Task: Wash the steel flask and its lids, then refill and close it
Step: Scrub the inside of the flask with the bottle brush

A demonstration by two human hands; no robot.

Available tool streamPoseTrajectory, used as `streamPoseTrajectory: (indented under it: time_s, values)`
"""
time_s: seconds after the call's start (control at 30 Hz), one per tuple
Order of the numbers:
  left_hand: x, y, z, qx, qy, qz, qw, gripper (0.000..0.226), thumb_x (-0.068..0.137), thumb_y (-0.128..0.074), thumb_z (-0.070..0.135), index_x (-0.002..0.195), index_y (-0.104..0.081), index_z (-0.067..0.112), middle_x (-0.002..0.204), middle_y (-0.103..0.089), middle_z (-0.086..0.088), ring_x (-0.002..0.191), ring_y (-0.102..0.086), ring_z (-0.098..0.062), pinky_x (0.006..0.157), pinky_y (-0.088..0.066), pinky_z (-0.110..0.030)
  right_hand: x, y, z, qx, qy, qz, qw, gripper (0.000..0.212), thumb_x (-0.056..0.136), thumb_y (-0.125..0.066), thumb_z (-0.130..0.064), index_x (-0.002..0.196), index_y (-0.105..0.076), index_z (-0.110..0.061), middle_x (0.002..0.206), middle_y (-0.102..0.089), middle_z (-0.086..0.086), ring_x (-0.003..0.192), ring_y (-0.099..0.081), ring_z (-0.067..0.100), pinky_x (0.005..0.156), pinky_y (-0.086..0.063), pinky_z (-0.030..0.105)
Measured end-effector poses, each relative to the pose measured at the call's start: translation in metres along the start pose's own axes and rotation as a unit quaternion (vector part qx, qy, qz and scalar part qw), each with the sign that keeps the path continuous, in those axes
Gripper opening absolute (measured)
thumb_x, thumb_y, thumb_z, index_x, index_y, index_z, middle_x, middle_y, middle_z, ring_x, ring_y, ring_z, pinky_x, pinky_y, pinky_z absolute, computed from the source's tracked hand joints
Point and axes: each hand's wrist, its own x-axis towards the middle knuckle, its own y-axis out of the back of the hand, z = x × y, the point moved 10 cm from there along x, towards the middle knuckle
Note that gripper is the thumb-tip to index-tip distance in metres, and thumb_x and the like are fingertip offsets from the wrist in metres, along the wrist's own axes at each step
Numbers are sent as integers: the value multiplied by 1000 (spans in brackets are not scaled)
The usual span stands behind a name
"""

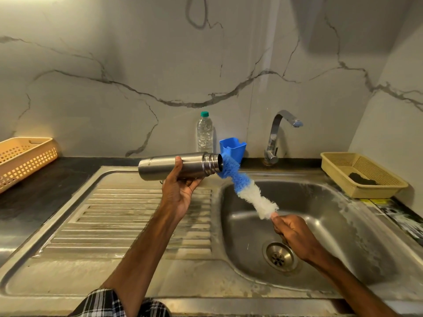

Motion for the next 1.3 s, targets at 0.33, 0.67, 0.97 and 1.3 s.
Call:
streamPoseTrajectory:
  time_s: [0.33, 0.67, 0.97, 1.3]
  values:
    - [6, 22, 10, 3, -53, 96, 994, 59, 91, -74, 21, 138, -47, -2, 130, -63, -21, 116, -66, -32, 87, -59, -50, 2, -5, -4, -40, 16, -9, 999, 50, 92, -39, -56, 55, -38, -23, 50, -32, -5, 49, -28, 9, 51, -25, 28]
    - [2, 15, -9, 82, -11, 73, 994, 61, 87, -77, 24, 134, -47, 0, 124, -66, -21, 112, -69, -33, 86, -61, -52, 4, 12, -9, -66, 43, 50, 996, 60, 91, -34, -65, 56, -43, -17, 49, -33, -5, 46, -29, 8, 48, -23, 27]
    - [0, 16, -7, 127, -5, 68, 990, 58, 92, -73, 26, 136, -43, 3, 123, -65, -20, 108, -70, -31, 85, -61, -49, 2, 19, -8, -111, 61, 65, 990, 55, 92, -33, -63, 56, -37, -22, 50, -31, -11, 46, -28, 7, 47, -22, 25]
    - [-3, 19, -1, 216, -9, 73, 974, 62, 92, -73, 35, 138, -44, 6, 127, -66, -17, 106, -71, -26, 70, -64, -41, -5, 15, -16, -184, 110, 23, 976, 69, 99, -29, -62, 60, -57, -11, 48, -42, 1, 45, -37, 11, 50, -30, 38]
